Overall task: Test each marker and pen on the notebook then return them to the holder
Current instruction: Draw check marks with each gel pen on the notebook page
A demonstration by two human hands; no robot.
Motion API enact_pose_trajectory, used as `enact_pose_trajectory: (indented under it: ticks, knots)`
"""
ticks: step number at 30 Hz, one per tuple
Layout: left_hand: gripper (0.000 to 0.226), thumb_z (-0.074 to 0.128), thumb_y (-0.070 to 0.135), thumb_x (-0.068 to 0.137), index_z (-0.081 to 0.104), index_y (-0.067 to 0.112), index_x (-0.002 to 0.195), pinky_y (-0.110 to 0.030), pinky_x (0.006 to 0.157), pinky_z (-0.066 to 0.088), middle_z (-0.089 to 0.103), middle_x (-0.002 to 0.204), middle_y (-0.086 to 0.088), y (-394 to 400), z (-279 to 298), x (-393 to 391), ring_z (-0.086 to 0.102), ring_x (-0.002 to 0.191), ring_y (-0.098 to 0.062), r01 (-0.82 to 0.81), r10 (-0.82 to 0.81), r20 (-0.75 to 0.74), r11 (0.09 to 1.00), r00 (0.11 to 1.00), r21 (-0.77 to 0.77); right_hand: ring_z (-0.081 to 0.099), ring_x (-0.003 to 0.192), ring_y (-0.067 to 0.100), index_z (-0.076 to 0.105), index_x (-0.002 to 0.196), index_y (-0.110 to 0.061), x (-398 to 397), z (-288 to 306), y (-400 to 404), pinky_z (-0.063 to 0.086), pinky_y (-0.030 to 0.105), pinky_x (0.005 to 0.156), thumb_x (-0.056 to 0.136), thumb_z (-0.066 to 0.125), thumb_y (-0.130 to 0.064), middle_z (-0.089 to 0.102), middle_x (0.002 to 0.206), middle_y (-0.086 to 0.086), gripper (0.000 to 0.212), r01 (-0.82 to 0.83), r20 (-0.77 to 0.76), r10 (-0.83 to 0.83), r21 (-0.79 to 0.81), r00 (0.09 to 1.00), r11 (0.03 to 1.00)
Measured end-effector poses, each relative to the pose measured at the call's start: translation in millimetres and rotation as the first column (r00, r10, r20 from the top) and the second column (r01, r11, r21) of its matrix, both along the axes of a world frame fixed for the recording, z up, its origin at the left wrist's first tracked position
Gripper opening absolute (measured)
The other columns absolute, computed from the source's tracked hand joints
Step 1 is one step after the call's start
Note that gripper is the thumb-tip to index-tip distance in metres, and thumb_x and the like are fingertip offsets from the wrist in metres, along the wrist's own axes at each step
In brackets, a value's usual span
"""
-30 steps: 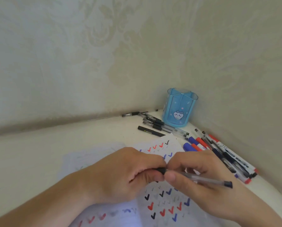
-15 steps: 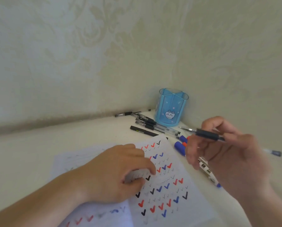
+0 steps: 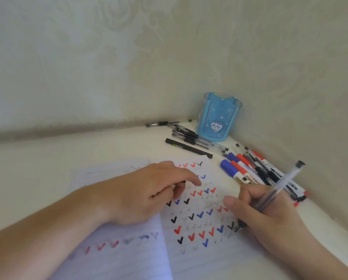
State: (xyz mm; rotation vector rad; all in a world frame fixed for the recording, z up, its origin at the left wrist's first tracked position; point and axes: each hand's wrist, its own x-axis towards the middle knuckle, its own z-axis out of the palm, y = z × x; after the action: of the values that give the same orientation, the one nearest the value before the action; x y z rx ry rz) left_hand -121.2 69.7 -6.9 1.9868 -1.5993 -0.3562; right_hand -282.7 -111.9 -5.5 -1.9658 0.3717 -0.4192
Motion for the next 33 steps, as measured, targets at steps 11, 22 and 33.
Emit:
enact_pose_trajectory:
  ticks: [11,22,33]
  knots:
    - [0.064,0.043,-0.003,0.097,0.035,0.043,0.141,-0.002,0.072,0.042,0.063,0.109,0.021,-5.6,-5.5,2.6,0.059,0.094,-0.001,-0.071,0.065,-0.05,0.99,0.997,-0.124,0.036,0.042,0.01,0.048,0.05,-0.006,0.2,-5.3,-3.6,0.033,0.019,0.043,0.076,0.076,-0.012,0.045,0.04,-0.001,0.039,0.012,-0.005,-0.013,-0.146,1.0,0.989]
    - [0.026,0.058,0.035,0.089,0.053,0.035,0.115,-0.003,0.069,0.04,0.071,0.086,0.016,-7.5,2.8,-2.7,0.064,0.077,0.005,-0.07,0.047,-0.149,0.985,0.988,-0.155,0.036,0.041,0.007,0.039,0.046,-0.011,1.1,-8.2,-8.5,0.036,0.017,0.045,0.078,0.068,0.0,0.039,0.041,-0.003,0.044,0.005,-0.033,-0.011,-0.175,0.999,0.985]
    - [0.025,0.071,0.021,0.087,0.049,0.034,0.087,-0.024,0.063,0.048,0.07,0.077,0.016,-6.1,4.1,-2.1,0.057,0.063,-0.004,-0.161,0.121,-0.207,0.969,0.971,-0.189,0.053,0.049,0.017,0.072,0.071,-0.019,1.4,7.9,-6.1,0.04,0.017,0.045,0.044,0.082,-0.07,0.068,0.062,0.005,0.058,-0.131,0.257,0.096,0.122,0.962,0.984]
